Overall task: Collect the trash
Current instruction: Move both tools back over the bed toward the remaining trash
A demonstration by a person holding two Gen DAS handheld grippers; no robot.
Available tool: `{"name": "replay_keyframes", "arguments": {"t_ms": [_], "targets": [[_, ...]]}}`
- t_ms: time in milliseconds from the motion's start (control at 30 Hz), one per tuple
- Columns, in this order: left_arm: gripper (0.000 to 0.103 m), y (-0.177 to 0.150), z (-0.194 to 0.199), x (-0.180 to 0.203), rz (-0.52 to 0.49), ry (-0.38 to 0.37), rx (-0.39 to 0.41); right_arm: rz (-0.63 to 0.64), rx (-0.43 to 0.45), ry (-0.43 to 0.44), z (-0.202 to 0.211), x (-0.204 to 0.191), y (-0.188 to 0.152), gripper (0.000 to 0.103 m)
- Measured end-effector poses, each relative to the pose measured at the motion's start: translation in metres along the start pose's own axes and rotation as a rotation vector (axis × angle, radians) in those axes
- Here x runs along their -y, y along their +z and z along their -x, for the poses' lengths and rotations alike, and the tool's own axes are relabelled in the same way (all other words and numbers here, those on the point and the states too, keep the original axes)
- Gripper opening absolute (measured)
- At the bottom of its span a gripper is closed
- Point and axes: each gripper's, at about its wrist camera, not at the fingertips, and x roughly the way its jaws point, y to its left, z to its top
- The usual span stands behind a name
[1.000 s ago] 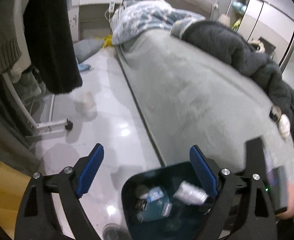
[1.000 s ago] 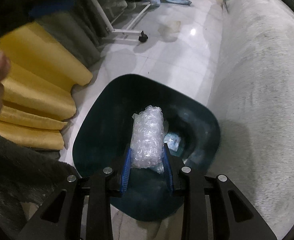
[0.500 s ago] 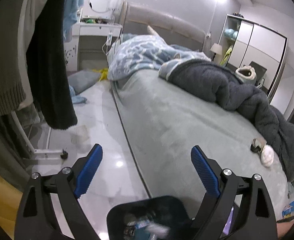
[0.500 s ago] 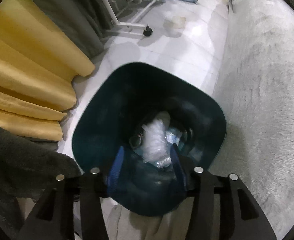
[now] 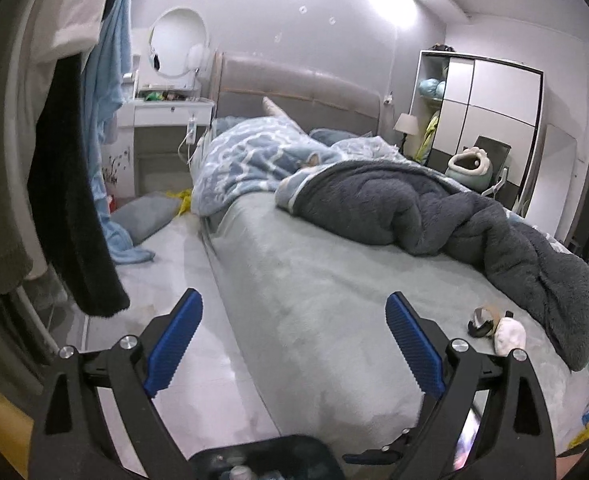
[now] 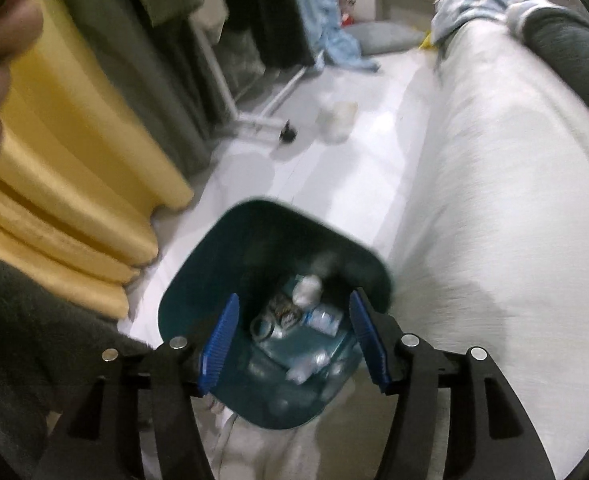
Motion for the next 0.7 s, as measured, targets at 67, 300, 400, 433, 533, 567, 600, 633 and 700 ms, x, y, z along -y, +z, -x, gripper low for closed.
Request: {"name": "replay_keyframes", "arguments": {"t_ms": [67, 300, 400, 433, 533, 567, 600, 633, 700], "targets": [[0.095, 0.002, 0.001, 0.007, -0.005, 0.005, 0.023, -0.013, 0.056, -0.025, 0.017, 0.011, 0.000, 0.063], [0.095, 0.004, -0.009, 0.031, -0.003, -0.017, 0.030, -0.048, 0.204, -0.134, 0.067, 0.052, -0.011, 0.069], [0.095, 0.004, -0.015, 0.044, -0.008, -0.036, 0.019, -0.069, 0.245, -0.172, 0.080, 0.068, -0.019, 0.071], [0.095, 0.004, -0.018, 0.049, -0.012, -0.042, 0.015, -0.077, 0.256, -0.190, 0.085, 0.075, -0.022, 0.073], [0.095, 0.002, -0.023, 0.063, -0.027, -0.057, 0.006, -0.101, 0.278, -0.215, 0.095, 0.088, -0.031, 0.074], [0.095, 0.001, -0.026, 0.069, -0.032, -0.064, 0.002, -0.111, 0.286, -0.226, 0.098, 0.092, -0.034, 0.075], [0.095, 0.000, -0.027, 0.073, -0.036, -0.070, -0.001, -0.119, 0.291, -0.234, 0.101, 0.096, -0.037, 0.077], [0.095, -0.001, -0.029, 0.078, -0.040, -0.078, -0.007, -0.127, 0.296, -0.244, 0.105, 0.100, -0.041, 0.077], [0.095, -0.003, -0.033, 0.086, -0.045, -0.090, -0.017, -0.139, 0.302, -0.265, 0.110, 0.108, -0.047, 0.077]]}}
